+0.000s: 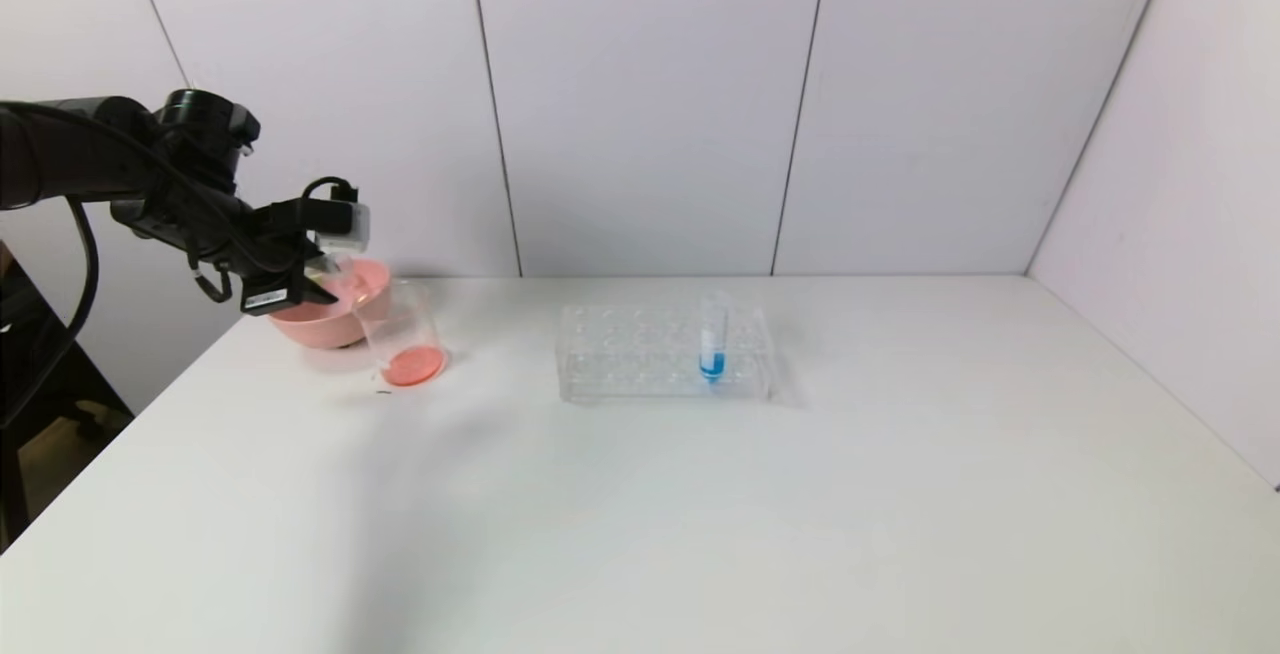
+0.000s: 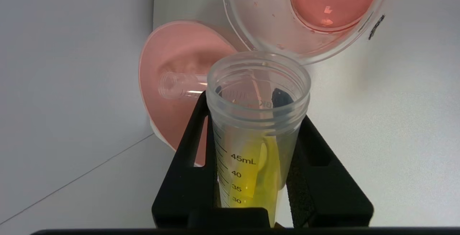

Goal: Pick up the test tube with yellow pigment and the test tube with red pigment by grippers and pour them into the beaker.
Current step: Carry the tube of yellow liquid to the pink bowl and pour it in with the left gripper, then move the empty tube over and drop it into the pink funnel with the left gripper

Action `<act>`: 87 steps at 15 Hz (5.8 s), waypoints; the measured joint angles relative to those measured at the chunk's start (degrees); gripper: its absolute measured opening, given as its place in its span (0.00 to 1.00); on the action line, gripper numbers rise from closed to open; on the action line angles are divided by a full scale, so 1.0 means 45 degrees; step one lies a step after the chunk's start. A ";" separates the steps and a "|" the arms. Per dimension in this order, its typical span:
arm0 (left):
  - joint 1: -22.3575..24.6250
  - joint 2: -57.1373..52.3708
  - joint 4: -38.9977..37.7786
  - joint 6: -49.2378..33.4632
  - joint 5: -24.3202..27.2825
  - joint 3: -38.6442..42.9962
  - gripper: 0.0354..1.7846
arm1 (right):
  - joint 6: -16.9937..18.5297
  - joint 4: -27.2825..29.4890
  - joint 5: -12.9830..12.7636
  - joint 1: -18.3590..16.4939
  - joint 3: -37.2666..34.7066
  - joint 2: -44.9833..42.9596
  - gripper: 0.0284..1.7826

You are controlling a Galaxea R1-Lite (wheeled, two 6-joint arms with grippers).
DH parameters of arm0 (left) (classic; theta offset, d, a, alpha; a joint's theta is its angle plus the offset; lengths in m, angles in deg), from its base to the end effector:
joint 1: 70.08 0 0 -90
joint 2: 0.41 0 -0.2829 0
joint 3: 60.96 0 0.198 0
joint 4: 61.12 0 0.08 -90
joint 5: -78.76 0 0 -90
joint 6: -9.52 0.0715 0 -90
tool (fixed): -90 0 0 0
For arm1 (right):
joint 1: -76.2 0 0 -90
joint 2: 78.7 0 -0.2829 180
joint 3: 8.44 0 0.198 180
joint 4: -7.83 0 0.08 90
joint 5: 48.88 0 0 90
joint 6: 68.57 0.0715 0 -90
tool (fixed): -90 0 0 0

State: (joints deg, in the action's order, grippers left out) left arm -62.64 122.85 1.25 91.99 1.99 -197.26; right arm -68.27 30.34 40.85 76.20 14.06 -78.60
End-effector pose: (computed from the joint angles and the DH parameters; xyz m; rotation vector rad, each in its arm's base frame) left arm 0.4439 0.0415 0.1678 1.1925 0.6128 -0.6714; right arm 0.0517 -0.0003 0.0757 0.0052 0.0019 -0.0047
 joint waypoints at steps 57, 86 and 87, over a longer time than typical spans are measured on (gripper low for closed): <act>-0.1428 -0.0011 -0.0680 0.1065 -0.5553 0.0095 0.29 | 0.0000 -0.0003 0.0000 0.0000 0.0000 0.0000 0.95; -0.0336 -0.1002 -0.8054 -1.7200 -0.1839 0.1942 0.29 | 0.0000 0.0000 0.0000 0.0000 0.0000 0.0000 0.95; -0.0320 -0.0992 -0.8802 -1.7703 -0.1961 0.2655 0.29 | 0.0003 0.0000 0.0000 0.0000 0.0000 0.0000 0.95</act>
State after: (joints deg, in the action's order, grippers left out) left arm -64.08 118.39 -38.36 12.32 -6.84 -185.32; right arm -68.26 30.34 40.85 76.20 14.06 -78.60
